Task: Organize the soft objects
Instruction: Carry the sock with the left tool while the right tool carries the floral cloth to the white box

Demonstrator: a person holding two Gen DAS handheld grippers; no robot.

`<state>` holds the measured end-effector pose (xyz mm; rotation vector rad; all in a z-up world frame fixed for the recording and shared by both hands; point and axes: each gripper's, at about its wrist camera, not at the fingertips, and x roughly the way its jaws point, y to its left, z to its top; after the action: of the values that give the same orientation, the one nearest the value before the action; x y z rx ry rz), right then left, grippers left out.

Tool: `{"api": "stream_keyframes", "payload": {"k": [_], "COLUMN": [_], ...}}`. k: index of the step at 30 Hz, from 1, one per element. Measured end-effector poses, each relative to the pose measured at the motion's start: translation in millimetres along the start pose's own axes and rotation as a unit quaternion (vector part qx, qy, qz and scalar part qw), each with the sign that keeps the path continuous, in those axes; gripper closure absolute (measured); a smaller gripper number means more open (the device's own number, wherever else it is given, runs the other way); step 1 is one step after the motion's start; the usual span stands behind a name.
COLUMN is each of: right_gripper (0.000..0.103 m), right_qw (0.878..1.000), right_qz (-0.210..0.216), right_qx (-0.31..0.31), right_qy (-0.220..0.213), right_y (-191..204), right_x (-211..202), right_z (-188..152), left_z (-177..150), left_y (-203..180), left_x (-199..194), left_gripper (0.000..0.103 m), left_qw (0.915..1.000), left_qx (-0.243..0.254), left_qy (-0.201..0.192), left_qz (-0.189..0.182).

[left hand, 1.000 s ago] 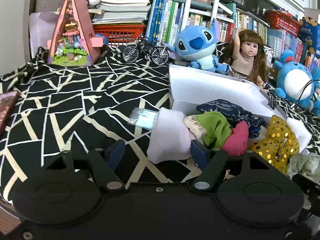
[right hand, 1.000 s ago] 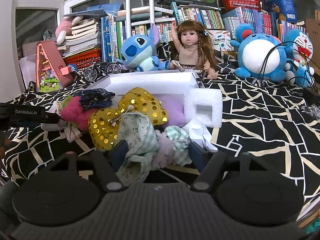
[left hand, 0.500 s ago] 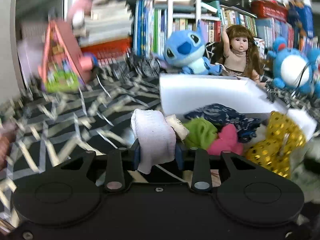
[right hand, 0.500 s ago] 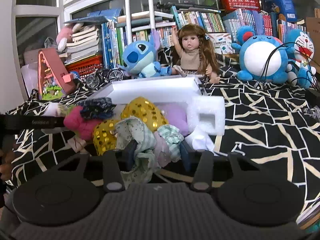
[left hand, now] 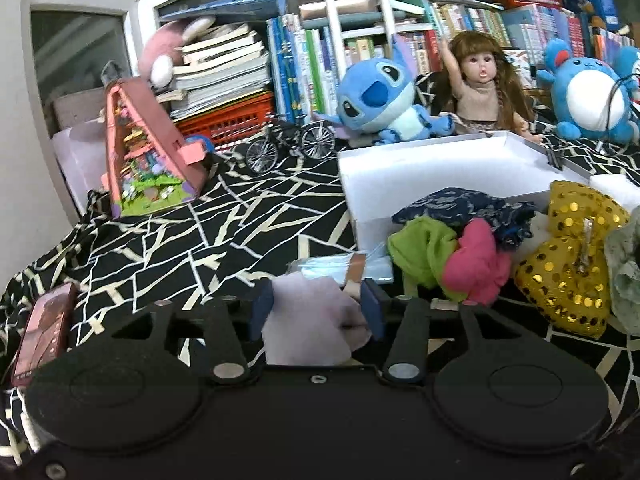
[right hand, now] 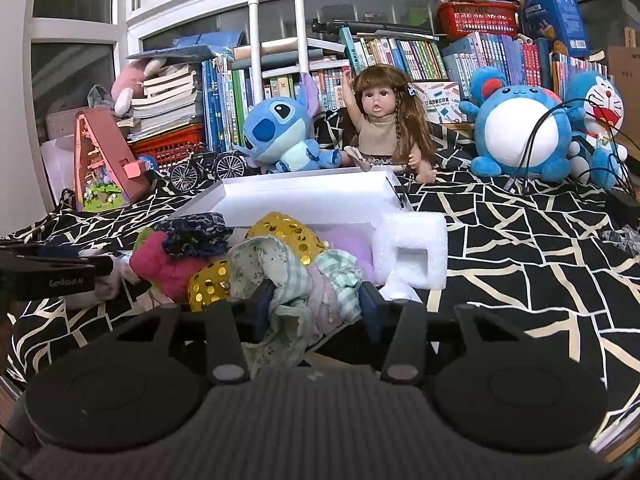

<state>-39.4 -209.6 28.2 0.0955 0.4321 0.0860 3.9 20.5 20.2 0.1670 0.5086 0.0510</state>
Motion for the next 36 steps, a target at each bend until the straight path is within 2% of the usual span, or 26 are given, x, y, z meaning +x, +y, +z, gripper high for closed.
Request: {"api": "stream_keyframes", "payload": {"k": [4, 6, 10, 12, 13, 14, 15, 22, 30, 36], "right_gripper": [0.053, 0.053, 0.053, 0.053, 0.053, 0.053, 0.053, 0.053, 0.053, 0.053], "right_qw": [1.0, 1.0, 1.0, 1.0, 1.0, 1.0, 1.0, 0.999, 0.998, 0.997], "right_qz": [-0.003, -0.003, -0.003, -0.003, -0.003, -0.003, -0.004, -0.017, -0.021, -0.011], "right_qx": [0.003, 0.005, 0.004, 0.005, 0.005, 0.006, 0.006, 0.012, 0.034, 0.057], "right_qy": [0.002, 0.005, 0.009, 0.006, 0.002, -0.002, -0.005, -0.028, -0.046, -0.045], "right_y": [-0.7, -0.7, 0.7, 1.2, 1.2, 1.3, 1.0, -6.2, -20.3, -34.3], "right_x": [-0.7, -0.6, 0.5, -0.9, -2.7, -3.9, -5.3, -10.2, -9.7, 1.3], "right_z": [-1.2, -1.9, -4.0, -4.3, -3.9, -2.8, -1.5, 10.2, 30.9, 56.5], "left_z": [-2.3, -3.0, -6.6, -7.1, -7.0, -6.5, -5.2, 10.2, 41.6, 73.4], "left_y": [4.3, 5.3, 5.9, 9.7, 13.0, 16.8, 19.4, 32.9, 45.5, 41.5], "left_x": [1.7, 3.5, 8.7, 12.7, 13.1, 12.6, 11.3, -2.7, -4.1, -0.9], "left_gripper": [0.038, 0.028, 0.025, 0.04, 0.061, 0.067, 0.07, 0.071, 0.071, 0.071], "left_qw": [0.9999, 0.9998, 0.9995, 0.999, 0.9982, 0.9967, 0.9959, 0.9946, 0.9907, 0.9866], "left_qx": [-0.013, -0.015, -0.02, -0.039, -0.053, -0.072, -0.083, -0.1, -0.119, -0.122], "left_qy": [0.002, 0.004, 0.008, 0.022, 0.026, 0.028, 0.028, 0.002, -0.009, -0.016], "left_qz": [0.005, 0.013, 0.023, 0.007, -0.006, -0.023, -0.025, -0.028, -0.065, -0.108]}}
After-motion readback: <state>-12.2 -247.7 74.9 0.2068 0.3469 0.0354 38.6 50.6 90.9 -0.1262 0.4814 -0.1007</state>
